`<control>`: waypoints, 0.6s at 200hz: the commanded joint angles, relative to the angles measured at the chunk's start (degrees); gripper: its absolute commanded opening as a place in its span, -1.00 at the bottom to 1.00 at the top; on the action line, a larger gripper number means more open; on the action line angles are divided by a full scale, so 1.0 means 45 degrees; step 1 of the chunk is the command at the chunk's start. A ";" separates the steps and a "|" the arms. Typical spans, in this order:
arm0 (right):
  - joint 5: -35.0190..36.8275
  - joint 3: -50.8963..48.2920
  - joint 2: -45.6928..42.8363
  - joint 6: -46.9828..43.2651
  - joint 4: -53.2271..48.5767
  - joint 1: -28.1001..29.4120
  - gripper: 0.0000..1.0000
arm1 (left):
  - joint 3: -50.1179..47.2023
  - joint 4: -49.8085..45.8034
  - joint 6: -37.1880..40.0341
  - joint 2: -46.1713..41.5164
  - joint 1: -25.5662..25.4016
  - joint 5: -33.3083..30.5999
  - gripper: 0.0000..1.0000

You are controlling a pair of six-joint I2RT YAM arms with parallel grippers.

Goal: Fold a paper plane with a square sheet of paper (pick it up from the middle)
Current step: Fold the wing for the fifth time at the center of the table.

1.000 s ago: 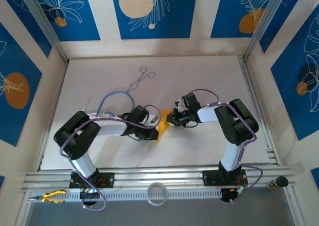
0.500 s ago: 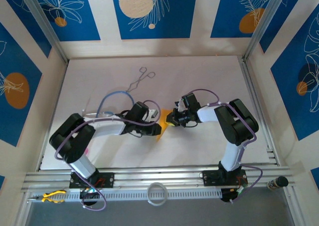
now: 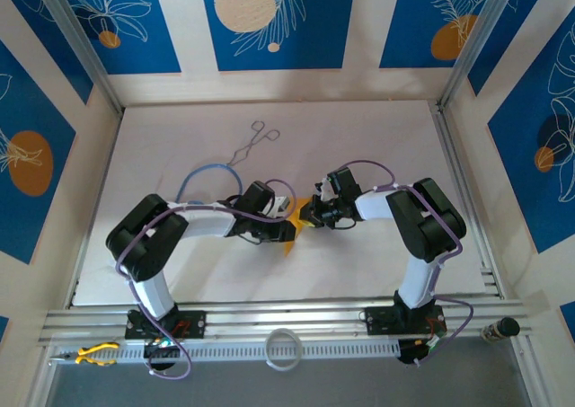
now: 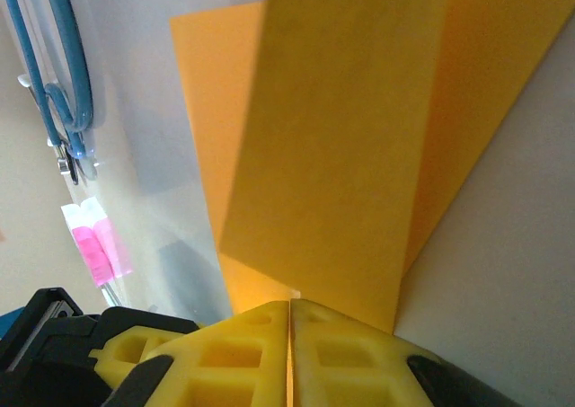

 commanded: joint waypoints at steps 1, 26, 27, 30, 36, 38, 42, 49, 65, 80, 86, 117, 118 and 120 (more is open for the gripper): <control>0.0564 0.0097 0.0364 0.0037 -0.0463 0.0113 -0.81 | 0.0175 -0.0533 0.0091 -0.0138 0.0097 -0.0225 -0.36; 0.0569 0.0085 0.0364 0.0054 -0.0439 0.0104 -0.81 | 0.0080 -0.0477 0.0091 -0.0214 0.0107 -0.0220 -0.36; 0.0566 0.0070 0.0355 0.0057 -0.0429 0.0102 -0.81 | 0.0092 -0.0478 0.0103 -0.0210 0.0125 -0.0210 -0.36; 0.0574 0.0067 0.0346 0.0059 -0.0432 0.0103 -0.81 | 0.0109 -0.0474 0.0113 -0.0180 0.0139 -0.0142 -0.36; 0.0577 0.0061 0.0330 0.0069 -0.0417 0.0101 -0.81 | 0.0106 -0.0398 0.0112 -0.0103 0.0135 -0.0007 -0.38; 0.0567 0.0047 0.0327 0.0071 -0.0403 0.0101 -0.81 | 0.0119 -0.0356 0.0100 -0.0073 0.0127 0.0049 -0.39; 0.0559 0.0037 0.0336 0.0063 -0.0403 0.0113 -0.81 | 0.0103 -0.0271 0.0081 -0.0013 0.0142 0.0134 -0.40; 0.0564 0.0036 0.0311 0.0072 -0.0396 0.0105 -0.80 | 0.0108 -0.0115 0.0021 0.0078 0.0143 0.0314 -0.44; 0.0529 0.0036 0.0252 0.0078 -0.0400 0.0111 -0.80 | 0.0050 0.0340 -0.0137 0.0217 0.0173 0.0673 -0.52; 0.0471 0.0041 0.0205 0.0058 -0.0410 0.0101 -0.80 | -0.0055 0.0575 -0.0274 0.0292 0.0201 0.0739 -0.70; 0.0402 0.0055 0.0147 0.0050 -0.0408 0.0111 -0.79 | -0.0139 0.0691 -0.0342 0.0282 0.0219 0.0743 -0.76; 0.0259 0.0395 -0.0483 -0.0414 -0.1168 -0.0061 -0.73 | -0.0933 0.1890 -0.0996 0.0211 0.0420 0.0965 -1.00; 0.0265 0.0411 -0.0508 -0.0431 -0.1204 -0.0078 -0.73 | -0.0961 0.1936 -0.1017 0.0207 0.0418 0.0979 -1.00; 0.0269 0.0423 -0.0581 -0.0459 -0.1284 -0.0100 -0.73 | -0.1032 0.2029 -0.1066 0.0195 0.0442 0.1003 -1.00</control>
